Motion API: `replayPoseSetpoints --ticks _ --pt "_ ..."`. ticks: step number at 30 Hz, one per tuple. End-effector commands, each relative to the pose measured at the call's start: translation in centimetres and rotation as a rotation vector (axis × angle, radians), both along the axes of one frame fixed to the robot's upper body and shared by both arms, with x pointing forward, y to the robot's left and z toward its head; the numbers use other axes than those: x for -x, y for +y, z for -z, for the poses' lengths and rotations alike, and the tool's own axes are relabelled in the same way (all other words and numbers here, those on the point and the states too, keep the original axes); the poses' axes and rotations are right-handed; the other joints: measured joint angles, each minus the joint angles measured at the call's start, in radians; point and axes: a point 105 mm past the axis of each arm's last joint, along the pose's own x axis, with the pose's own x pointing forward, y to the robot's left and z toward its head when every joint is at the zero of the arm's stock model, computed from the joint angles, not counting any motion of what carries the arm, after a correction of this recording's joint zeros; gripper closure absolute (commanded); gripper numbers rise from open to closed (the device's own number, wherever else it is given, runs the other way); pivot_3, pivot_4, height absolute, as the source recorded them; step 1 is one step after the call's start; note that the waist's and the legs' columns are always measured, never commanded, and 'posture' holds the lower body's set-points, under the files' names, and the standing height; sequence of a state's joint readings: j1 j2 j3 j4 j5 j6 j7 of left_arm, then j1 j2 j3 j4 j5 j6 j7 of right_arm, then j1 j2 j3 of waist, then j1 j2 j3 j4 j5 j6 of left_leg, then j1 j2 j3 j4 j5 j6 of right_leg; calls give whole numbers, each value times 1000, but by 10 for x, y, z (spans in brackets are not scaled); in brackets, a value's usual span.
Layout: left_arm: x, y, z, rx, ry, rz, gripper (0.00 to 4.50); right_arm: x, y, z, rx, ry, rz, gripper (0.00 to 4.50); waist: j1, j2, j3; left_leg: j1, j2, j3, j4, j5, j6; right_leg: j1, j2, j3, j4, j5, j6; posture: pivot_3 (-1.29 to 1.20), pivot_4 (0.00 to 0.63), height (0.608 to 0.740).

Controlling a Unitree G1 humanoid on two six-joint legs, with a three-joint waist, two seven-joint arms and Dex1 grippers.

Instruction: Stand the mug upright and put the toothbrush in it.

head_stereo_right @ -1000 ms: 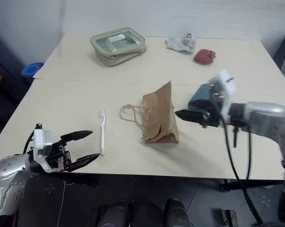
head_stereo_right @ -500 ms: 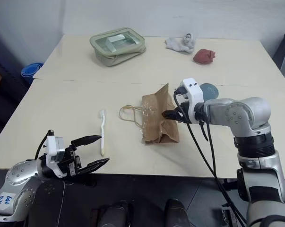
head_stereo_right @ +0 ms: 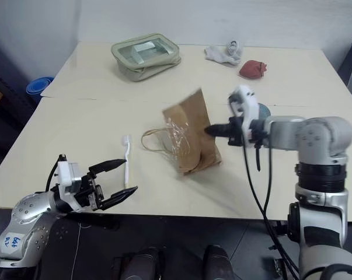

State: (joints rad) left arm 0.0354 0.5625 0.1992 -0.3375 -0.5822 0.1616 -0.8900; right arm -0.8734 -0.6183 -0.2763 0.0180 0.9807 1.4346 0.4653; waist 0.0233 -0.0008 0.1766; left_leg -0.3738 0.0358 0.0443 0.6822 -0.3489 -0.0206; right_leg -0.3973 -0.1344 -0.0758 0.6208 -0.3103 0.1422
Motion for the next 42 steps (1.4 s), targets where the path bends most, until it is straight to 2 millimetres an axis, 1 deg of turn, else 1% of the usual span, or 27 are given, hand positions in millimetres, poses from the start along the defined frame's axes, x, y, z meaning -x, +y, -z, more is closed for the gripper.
replayPoseSetpoints --ticks 1,3,5,6,7,10,12,13,15,17,18,19,20,21,25,27,29,31,32,34,35,36,38,40,42 --pt "0 3 -15 48 -34 2 0 7 -50 -41 -161 -151 80 4482 2 0 0 0 0 0 0 0 0 0 0 0 0 0 0 0 150 740" --pt "0 3 -17 44 -34 16 0 6 -84 -46 -126 -180 197 4482 3 0 0 -1 0 0 0 0 1 0 0 0 -1 0 0 0 150 740" --pt "-2 1 -17 32 -31 40 0 2 -146 -42 -44 -164 439 4482 3 0 0 -1 -1 0 0 -1 1 0 0 0 -2 0 0 0 150 740" --pt "-2 1 -17 29 -30 47 0 4 -168 -40 -14 -158 518 4482 4 0 0 -1 -1 1 0 -1 1 0 0 0 -2 0 0 0 150 740" --pt "-3 0 -16 27 -29 54 0 6 -186 -39 9 -155 583 4482 3 0 0 -1 -1 1 0 -1 1 0 0 0 -3 0 0 0 150 740" --pt "-6 -2 -17 24 -32 69 0 15 -240 -26 94 -112 779 4482 -6 0 0 0 -1 6 -1 0 2 0 0 1 -7 0 0 0 150 740" --pt "-7 -3 -17 24 -35 75 0 20 -270 -14 136 -73 894 4482 -17 0 0 1 0 10 -1 0 2 0 0 2 -7 0 0 0 150 740" --pt "-8 -4 -17 24 -36 77 0 22 -280 -9 148 -60 931 4482 -22 0 0 2 0 10 -1 0 2 0 0 2 -8 0 0 0 150 740" --pt "-8 -4 -17 23 -36 80 0 24 -292 8 196 -8 966 4482 -28 0 0 2 0 11 -1 0 2 0 0 3 -8 0 0 0 150 740" --pt "-9 -6 -17 23 -34 84 0 24 -301 30 302 49 992 4482 -31 1 0 3 0 12 -2 0 2 0 0 4 -8 0 0 0 150 740" --pt "-10 -6 -16 22 -34 87 0 25 -304 37 350 65 994 4312 -31 1 0 3 1 12 -2 0 2 0 0 4 -8 0 0 0 150 740" --pt "-10 -7 -16 21 -34 89 0 25 -306 40 379 75 993 4113 -30 1 1 3 1 12 -2 0 2 0 0 4 -8 0 0 0 150 740" --pt "-11 -7 -17 21 -34 89 0 25 -307 40 399 63 990 3924 -29 1 0 3 1 12 -2 0 2 0 0 4 -8 0 0 0 150 740" --pt "-11 -7 -17 21 -34 89 0 24 -308 39 409 54 986 3596 -28 1 1 3 1 12 -2 0 2 0 0 4 -8 0 0 0 150 740" --pt "-12 -5 -16 16 -30 86 0 39 -324 9 548 -61 984 2196 -21 3 1 2 0 12 -2 0 1 0 0 4 -9 0 0 0 150 740" --pt "-12 -3 -15 12 -26 80 0 47 -325 -10 647 -172 908 1488 -12 6 3 2 0 12 -1 0 2 0 -1 4 -10 1 1 0 150 740" --pt "-12 1 -14 16 -16 66 0 55 -311 -39 690 -318 775 801 -8 8 4 1 0 12 -1 -1 2 0 -1 4 -10 1 1 0 150 740" --pt "-12 5 -13 17 -3 54 0 60 -298 -58 680 -386 695 131 -9 8 4 2 0 13 -2 -1 2 0 -1 4 -10 1 1 0 150 740" --pt "-12 5 -12 16 2 52 0 62 -294 -62 667 -389 675 56 -11 8 4 2 0 13 -2 -1 2 0 -1 4 -10 1 1 0 150 740" --pt "-12 7 -9 9 11 51 0 61 -265 -57 564 -322 557 56 -19 8 4 3 1 13 -1 -1 2 0 -1 4 -10 1 1 0 150 740" --pt "-13 7 -9 7 14 50 0 56 -247 -50 487 -264 506 56 -22 7 4 4 1 13 -1 -1 2 1 0 4 -9 1 1 0 150 740" --pt "-14 6 -9 5 15 51 0 51 -230 -40 448 -218 467 56 -24 7 4 4 2 13 0 -1 1 2 0 4 -9 1 1 0 150 740" --pt "-16 4 -9 -1 14 60 0 38 -203 -14 418 -111 443 56 -27 5 3 5 2 13 0 -1 1 2 0 4 -8 1 1 0 150 740" --pt "-18 1 -11 -5 7 69 0 24 -186 12 424 -1 468 56 -27 4 3 5 3 13 0 -1 1 2 1 4 -8 1 1 0 150 740" --pt "-19 -1 -13 -5 0 73 0 11 -171 26 423 40 480 56 -24 4 3 4 3 13 1 -1 1 2 1 4 -8 1 1 0 150 740"
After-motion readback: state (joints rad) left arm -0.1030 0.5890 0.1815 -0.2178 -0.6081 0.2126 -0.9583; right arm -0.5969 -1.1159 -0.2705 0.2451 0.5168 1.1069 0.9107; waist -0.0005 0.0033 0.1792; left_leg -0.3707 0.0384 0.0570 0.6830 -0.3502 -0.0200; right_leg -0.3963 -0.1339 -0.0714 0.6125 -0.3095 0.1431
